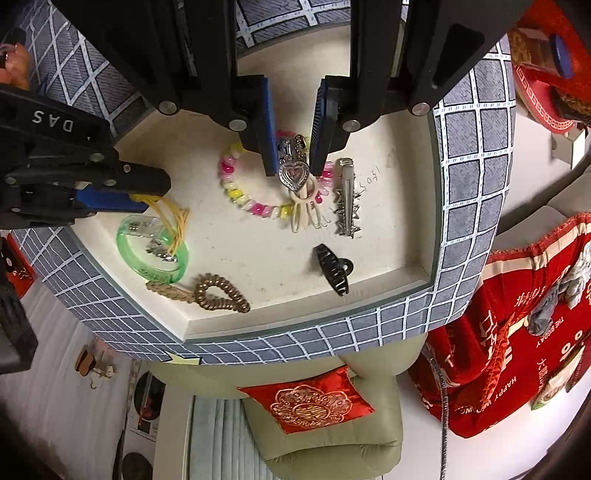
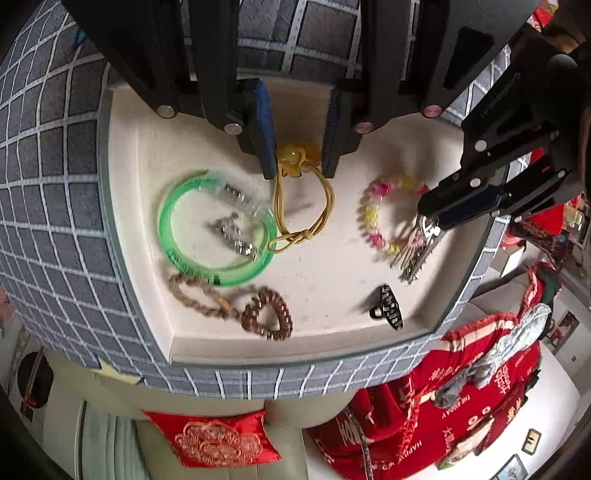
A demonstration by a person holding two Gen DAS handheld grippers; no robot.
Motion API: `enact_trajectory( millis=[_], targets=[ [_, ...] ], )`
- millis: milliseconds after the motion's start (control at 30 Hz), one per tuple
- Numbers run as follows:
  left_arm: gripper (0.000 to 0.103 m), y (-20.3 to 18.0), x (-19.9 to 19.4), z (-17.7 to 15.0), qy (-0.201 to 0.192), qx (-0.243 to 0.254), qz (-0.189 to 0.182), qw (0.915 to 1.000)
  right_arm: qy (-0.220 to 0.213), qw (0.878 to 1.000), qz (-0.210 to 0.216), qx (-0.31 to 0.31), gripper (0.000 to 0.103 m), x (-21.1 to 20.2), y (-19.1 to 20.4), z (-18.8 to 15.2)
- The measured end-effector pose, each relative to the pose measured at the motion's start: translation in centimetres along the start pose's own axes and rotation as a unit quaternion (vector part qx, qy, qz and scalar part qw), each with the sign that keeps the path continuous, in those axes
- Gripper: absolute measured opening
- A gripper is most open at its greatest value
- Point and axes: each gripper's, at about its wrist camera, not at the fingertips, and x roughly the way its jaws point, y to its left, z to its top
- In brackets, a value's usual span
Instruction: Organize jewelry
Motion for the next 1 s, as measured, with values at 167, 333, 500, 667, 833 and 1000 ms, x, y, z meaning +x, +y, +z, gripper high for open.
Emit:
enact_trajectory(
  millis=[167, 333, 500, 667, 833, 1000],
  targets=[
    [0.032, 0.3, 0.1, -0.1, -0.002, -0.006, -0.001, 1.0, -0.005, 1.0, 0.001, 0.007, 0.062, -0.3, -0.1, -0.1],
    [0.032, 0.1, 0.0, -0.2, -0.003, -0.007, 0.001, 1.0, -0.012, 0.999, 0.024, 0.038, 0.065, -1.3, -1.1, -0.2],
    [0.032, -0.3, -0.7, -0.3, -0.012, -0.005, 0.003, 0.9999, -0.035, 0.997, 0.035, 0.061, 0.068, -3.3, -2.1, -0.5],
    [0.032, -0.3, -1.5, 0.1, -0.018, -0.018, 0.002, 0.9997, -0.052, 0.995, 0.032, 0.073, 0.068, -5.0, -2.8, -1.0],
    [0.033, 0.0, -2.9, 0.6, -0.038, -0.033, -0.005, 0.9987, -0.062, 0.994, 0.028, 0.087, 0.068, -6.1, -3.7, -1.5],
    [0.098, -0.1, -3.5, 0.9, -0.044, -0.039, -0.007, 0.9982, -0.063, 0.992, 0.021, 0.104, 0.068, -6.6, -4.8, -2.0]
  ],
)
